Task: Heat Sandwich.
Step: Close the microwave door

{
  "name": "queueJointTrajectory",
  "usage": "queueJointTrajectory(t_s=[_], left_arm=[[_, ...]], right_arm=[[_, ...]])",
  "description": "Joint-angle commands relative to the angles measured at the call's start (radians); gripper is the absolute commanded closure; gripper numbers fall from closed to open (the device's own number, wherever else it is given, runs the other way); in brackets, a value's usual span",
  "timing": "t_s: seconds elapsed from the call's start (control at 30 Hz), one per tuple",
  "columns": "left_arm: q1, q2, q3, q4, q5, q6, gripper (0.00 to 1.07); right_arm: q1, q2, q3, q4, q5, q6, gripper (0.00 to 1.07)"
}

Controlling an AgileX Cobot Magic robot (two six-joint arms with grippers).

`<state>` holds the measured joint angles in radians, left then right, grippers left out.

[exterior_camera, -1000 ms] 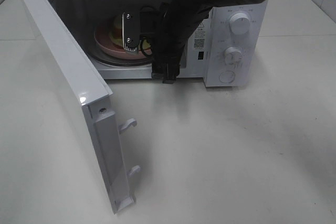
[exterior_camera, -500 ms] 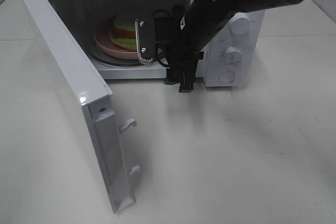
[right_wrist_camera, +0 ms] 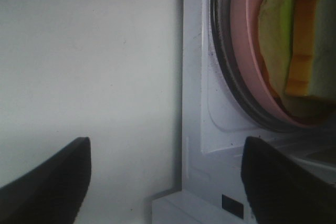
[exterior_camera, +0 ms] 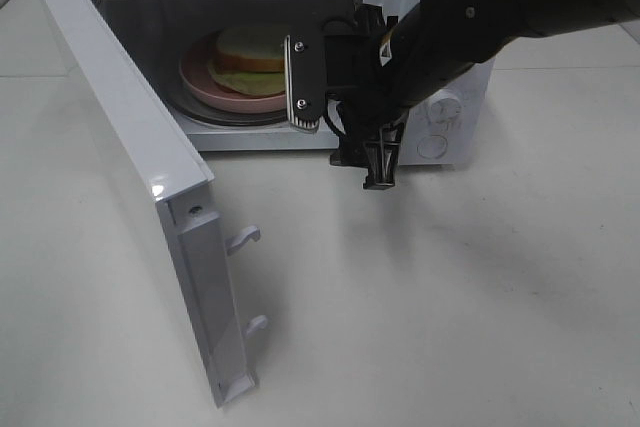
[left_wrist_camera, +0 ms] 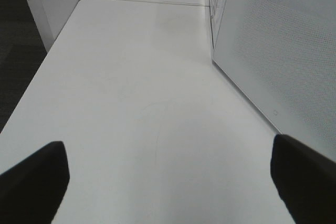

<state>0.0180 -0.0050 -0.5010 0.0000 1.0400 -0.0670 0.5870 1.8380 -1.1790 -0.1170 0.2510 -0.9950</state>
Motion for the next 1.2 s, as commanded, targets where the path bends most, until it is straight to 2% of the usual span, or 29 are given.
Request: queueJointTrajectory(t_s=[0.03, 0.17, 0.47, 0.8, 0.93, 1.2], left_arm=[[0.001, -0.025, 0.003, 0.0, -0.005, 0.0, 0.09], [0.001, -0.025, 0.003, 0.0, -0.005, 0.0, 0.09], [0.001, -0.025, 0.003, 0.0, -0.005, 0.0, 0.09], [0.001, -0.025, 0.003, 0.0, -0.005, 0.0, 0.09], [0.001, -0.025, 0.003, 0.0, -0.005, 0.0, 0.09], [0.001, -0.025, 0.003, 0.0, -0.005, 0.0, 0.09]], right_arm=[[-0.007, -0.061, 0.064, -0.003, -0.029, 0.021, 0.31], [-0.007, -0.1, 0.106, -0.001, -0.043, 0.056, 0.31], [-0.007, -0.253, 0.271, -0.001, -0.08, 0.139, 0.31], [-0.007, -0.351, 0.371, -0.001, -0.082, 0.219, 0.31], [-0.006, -0.428, 0.448, -0.001, -0.076, 0.358, 0.31], [-0.003, -0.538, 0.517, -0.001, -0.071, 0.565, 0.31]])
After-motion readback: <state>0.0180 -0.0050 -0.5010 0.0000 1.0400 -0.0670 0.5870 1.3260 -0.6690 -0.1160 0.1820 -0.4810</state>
